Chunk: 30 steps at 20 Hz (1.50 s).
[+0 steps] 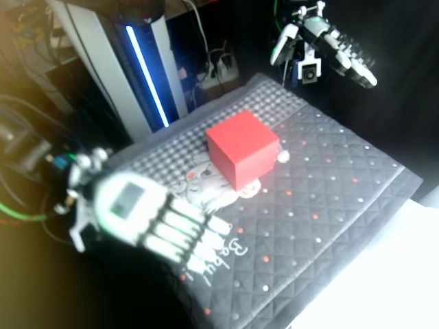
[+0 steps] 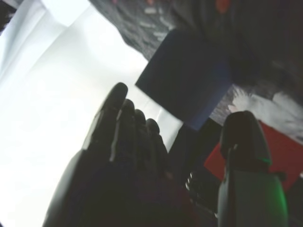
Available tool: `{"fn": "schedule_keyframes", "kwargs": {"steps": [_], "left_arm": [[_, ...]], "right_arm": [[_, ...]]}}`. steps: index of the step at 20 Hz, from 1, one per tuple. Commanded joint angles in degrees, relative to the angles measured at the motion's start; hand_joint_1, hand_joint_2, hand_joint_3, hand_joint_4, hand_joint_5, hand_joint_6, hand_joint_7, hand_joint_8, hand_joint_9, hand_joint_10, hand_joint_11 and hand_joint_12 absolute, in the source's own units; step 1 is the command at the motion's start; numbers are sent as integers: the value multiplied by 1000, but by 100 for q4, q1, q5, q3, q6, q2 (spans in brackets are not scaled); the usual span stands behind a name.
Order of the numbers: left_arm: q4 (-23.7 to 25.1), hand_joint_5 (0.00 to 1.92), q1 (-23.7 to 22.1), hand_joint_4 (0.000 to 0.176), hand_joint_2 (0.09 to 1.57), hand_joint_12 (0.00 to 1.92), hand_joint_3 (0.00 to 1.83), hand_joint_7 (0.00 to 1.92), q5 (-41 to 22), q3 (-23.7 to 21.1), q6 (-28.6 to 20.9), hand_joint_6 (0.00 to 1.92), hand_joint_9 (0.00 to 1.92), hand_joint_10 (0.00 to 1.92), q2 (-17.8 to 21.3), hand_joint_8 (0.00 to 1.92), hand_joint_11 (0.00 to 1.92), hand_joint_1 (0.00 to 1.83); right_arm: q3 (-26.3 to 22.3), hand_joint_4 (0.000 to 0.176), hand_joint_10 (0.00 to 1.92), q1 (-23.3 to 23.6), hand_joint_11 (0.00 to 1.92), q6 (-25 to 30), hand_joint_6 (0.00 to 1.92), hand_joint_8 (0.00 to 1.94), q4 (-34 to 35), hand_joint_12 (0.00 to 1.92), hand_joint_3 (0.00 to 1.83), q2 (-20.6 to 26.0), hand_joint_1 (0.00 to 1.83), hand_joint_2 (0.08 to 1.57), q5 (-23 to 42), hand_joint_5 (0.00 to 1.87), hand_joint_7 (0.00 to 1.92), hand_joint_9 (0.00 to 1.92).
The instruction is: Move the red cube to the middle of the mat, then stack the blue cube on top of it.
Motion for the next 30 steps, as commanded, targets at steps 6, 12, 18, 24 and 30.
{"fn": "schedule_keyframes", "kwargs": {"steps": [6, 12, 18, 24, 30], "left_arm": [[-21, 0, 55, 101, 1130, 0, 10, 0, -731, -27, -24, 0, 0, 0, 29, 0, 0, 228], [-165, 0, 182, 97, 1131, 0, 5, 0, -883, -40, -24, 0, 0, 0, 33, 0, 0, 268], [-314, 0, 307, 120, 1121, 0, 1, 0, -1034, -40, -23, 0, 0, 0, 29, 0, 0, 289], [-481, 0, 351, 128, 1149, 0, 8, 0, -1045, -9, 28, 0, 0, 0, 16, 0, 0, 281], [-633, 0, 380, 149, 1155, 0, 6, 0, -1032, 19, 27, 0, 0, 0, 6, 0, 0, 264]], "right_arm": [[-163, 0, 1920, 219, 1245, -32, 1918, 1934, -271, 1921, 699, 193, 1456, 881, 499, 868, 947, 1149], [-974, 0, 1921, 416, 1009, -7, 1921, 1901, -1041, 1921, 1147, 969, 1351, 768, 1566, 871, 771, 979], [-1191, 0, 1921, 1029, 1134, 638, 1644, 1940, -2035, 1921, 1239, 1117, 1197, 703, 2319, 844, 861, 1071], [-1159, 0, 1921, 1234, 1200, 1146, 1632, 1941, -2426, 1921, 954, 731, 1169, 885, 2913, 640, 807, 1129], [-603, 0, 1921, 1232, 857, 1947, 1025, 1812, -2454, 1921, 603, -66, 1281, 1067, 2424, 48, 598, 874]]}}
